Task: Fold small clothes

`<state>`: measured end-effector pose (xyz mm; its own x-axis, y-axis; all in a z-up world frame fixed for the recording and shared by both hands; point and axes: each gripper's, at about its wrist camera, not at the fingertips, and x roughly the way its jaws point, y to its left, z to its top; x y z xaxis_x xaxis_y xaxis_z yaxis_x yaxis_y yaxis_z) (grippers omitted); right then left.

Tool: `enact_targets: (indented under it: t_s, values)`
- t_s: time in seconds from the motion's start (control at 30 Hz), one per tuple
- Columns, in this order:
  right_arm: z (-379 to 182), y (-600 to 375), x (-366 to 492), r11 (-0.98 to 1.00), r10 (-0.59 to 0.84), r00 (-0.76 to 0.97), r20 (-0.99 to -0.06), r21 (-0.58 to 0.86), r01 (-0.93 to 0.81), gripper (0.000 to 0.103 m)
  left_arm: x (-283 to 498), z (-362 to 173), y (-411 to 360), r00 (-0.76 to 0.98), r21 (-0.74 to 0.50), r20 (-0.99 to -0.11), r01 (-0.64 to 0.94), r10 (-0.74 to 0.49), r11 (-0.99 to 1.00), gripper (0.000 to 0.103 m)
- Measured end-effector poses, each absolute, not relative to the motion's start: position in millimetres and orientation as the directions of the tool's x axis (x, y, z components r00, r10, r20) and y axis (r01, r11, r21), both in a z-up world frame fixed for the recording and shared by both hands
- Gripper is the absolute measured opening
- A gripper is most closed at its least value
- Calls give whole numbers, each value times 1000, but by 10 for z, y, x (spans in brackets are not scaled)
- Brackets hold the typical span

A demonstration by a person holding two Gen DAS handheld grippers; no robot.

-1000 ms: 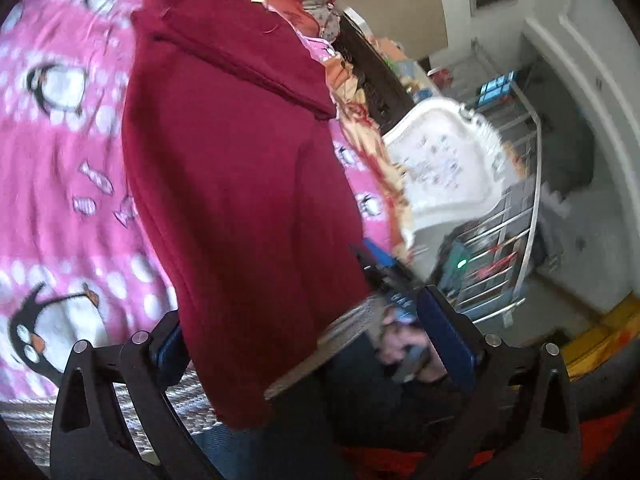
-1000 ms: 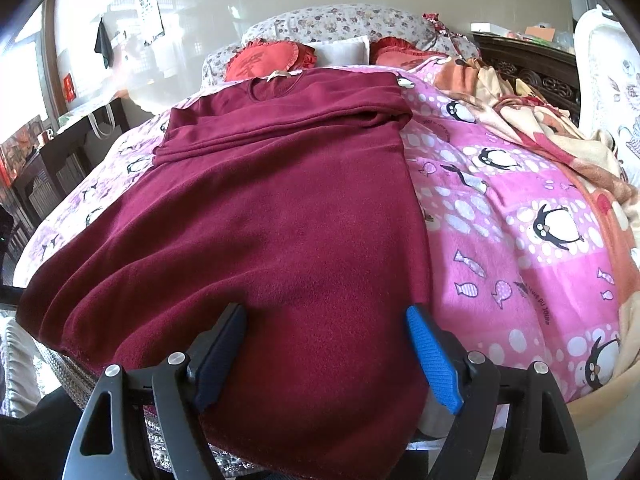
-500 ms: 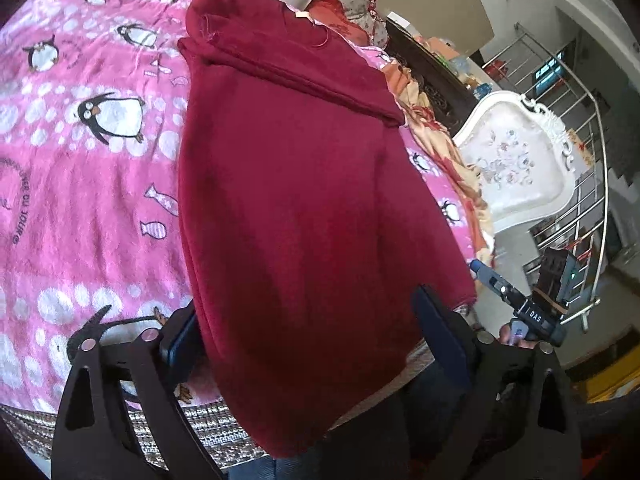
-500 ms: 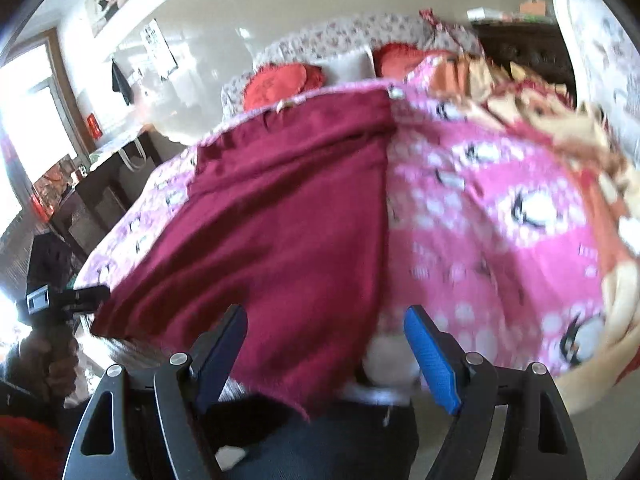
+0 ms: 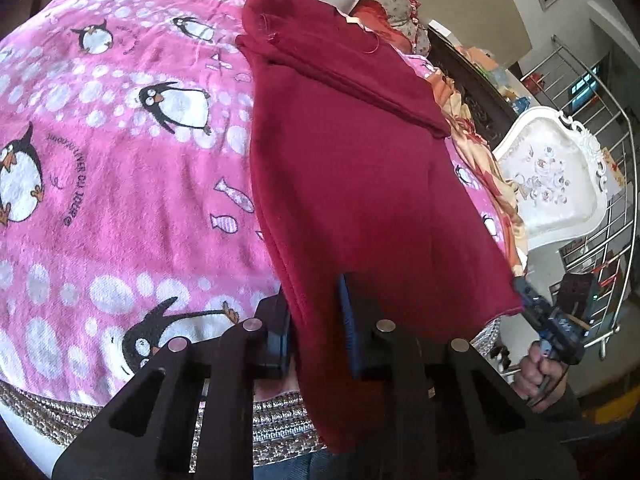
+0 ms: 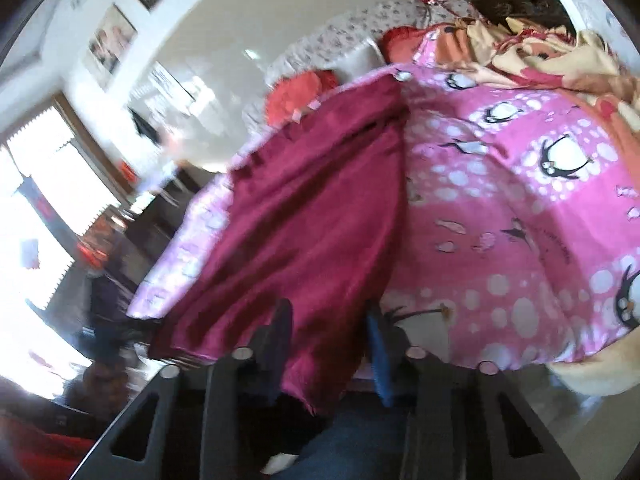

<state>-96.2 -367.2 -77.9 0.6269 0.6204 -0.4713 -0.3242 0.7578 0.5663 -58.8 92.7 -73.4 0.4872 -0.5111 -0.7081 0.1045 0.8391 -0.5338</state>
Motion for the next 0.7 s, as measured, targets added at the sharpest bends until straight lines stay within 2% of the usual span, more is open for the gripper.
enact_targets:
  t_s: [0.07,0.17,0.27,0.37,0.47,0.6,0.7]
  values:
    - [-782,-3703,-984,740,634,629,-449,589,-325,31,-593,-731,912,489,-531,-707,110,-510,840,20]
    - [-887,-3675,-956,753,627,592,-506,589,-293,31,-587,-737,912,486,-540,-703,109,-518,835,20]
    - [-940,-3746,-957,723,651,574,-497,636,-269,31,-586,-740,919,484,-544,-702,108,-522,832,20]
    - [-1012,-3745,-909,735,653,505,-565,633,-243,31,-591,-733,913,486,-542,-703,108,-519,834,20]
    - [-971,-3825,-949,692,680,534,-502,681,-241,31,-591,-732,919,487,-545,-700,107,-522,831,20]
    - [-826,-3782,-960,652,722,539,-434,688,-319,31,-602,-709,905,490,-528,-706,117,-511,841,20]
    - [-857,-3674,-926,714,680,525,-511,623,-320,31,-612,-704,878,492,-522,-707,120,-507,845,20]
